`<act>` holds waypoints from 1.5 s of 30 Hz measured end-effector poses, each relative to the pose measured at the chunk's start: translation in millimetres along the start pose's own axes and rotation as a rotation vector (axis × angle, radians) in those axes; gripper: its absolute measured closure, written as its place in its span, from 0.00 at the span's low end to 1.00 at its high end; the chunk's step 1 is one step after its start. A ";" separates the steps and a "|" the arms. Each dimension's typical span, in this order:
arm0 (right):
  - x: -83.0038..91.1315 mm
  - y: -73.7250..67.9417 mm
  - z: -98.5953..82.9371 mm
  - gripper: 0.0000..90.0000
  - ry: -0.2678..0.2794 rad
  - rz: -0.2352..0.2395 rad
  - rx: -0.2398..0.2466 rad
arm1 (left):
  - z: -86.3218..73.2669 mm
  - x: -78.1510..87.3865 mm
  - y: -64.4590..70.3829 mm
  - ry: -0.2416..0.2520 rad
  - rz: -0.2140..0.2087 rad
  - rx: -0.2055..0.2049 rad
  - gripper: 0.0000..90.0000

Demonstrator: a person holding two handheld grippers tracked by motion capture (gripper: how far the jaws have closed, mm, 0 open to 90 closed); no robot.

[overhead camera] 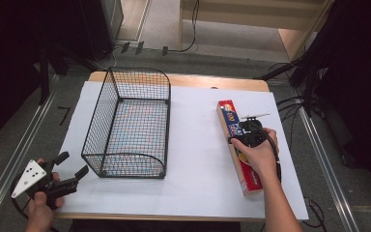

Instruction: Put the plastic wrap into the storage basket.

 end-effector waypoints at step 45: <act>-2.9 -3.9 -4.1 0.45 -0.109 -0.070 -0.011 | -0.1 0.0 0.0 0.000 -0.003 0.001 0.15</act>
Point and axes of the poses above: each handheld gripper's, and its own axes: x roughly backward along the jaws, z roughly out of its top, y roughly to its right, the point moved 7 cm from there along -x, roughly forward along the jaws, and after that the axes turned 10 degrees about y, right-handed, at the moved point
